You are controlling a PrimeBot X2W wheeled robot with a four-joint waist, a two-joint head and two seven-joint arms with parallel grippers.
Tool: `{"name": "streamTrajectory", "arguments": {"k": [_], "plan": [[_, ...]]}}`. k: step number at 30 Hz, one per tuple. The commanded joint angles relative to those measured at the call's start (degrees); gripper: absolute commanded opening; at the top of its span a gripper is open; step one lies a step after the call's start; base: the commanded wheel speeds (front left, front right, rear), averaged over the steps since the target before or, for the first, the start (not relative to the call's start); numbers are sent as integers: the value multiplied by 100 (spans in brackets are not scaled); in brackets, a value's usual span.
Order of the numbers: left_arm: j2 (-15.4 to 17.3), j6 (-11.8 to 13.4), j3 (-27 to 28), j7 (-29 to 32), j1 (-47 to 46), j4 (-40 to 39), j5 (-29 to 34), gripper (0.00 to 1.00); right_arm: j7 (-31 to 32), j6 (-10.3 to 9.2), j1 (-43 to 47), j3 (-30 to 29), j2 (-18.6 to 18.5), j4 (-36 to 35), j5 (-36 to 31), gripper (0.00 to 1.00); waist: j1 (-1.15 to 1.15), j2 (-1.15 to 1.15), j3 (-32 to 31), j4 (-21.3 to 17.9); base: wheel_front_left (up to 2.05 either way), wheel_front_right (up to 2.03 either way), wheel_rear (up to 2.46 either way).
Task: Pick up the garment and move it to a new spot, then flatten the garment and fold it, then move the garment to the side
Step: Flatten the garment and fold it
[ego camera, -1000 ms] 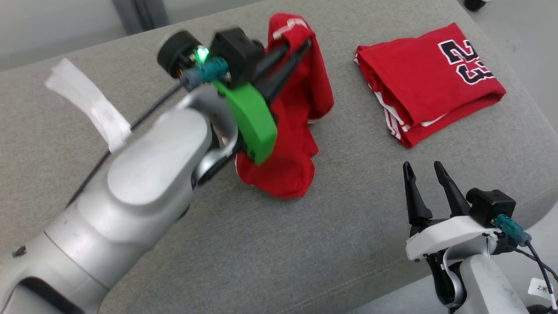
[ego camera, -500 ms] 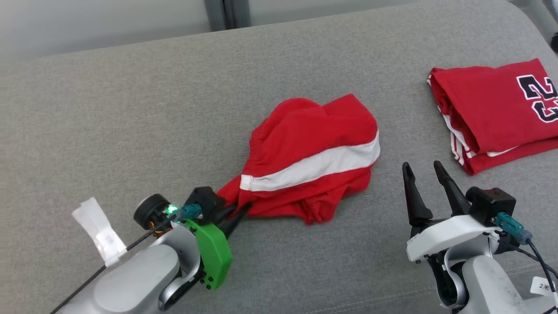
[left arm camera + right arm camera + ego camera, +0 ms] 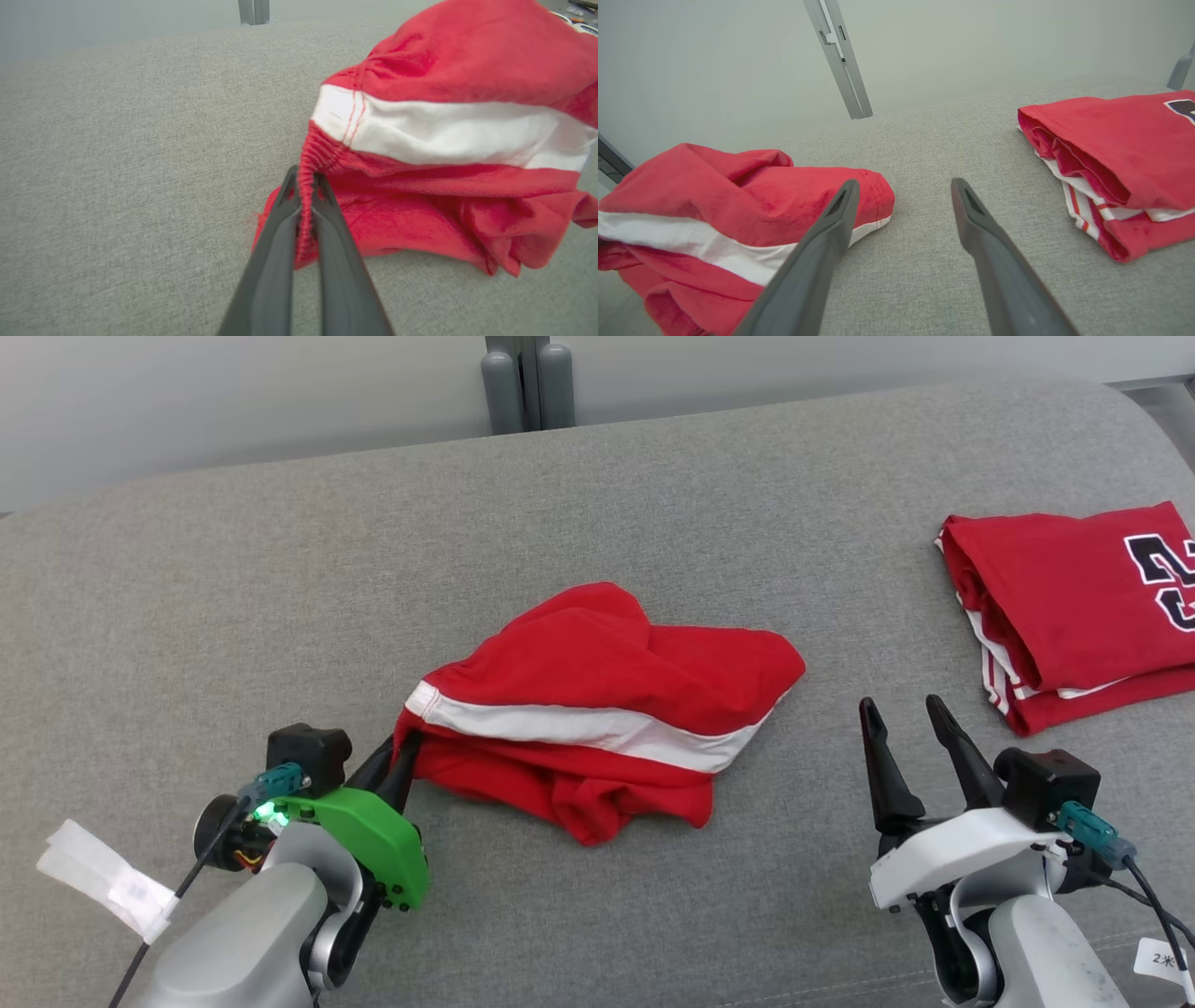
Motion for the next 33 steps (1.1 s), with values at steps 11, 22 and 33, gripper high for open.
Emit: {"name": "streamTrajectory", "arguments": {"k": [11, 22, 33], "plan": [[-421, 419, 431, -254, 252, 541, -200, 31, 60, -6, 141, 24, -12, -51, 5, 100, 0, 0, -213, 33, 0, 0, 0], [-441, 410, 1271, -301, 899, 11, 195, 100, 79, -6, 258, -52, -11, -62, -26, 100, 0, 0, -329, 194, 0, 0, 0], [-1029, -28, 3652, -299, 2479, -2019, 2098, 100, 146, -6, 444, -295, -12, -180, -110, 100, 0, 0, -540, 457, 0, 0, 0]]}}
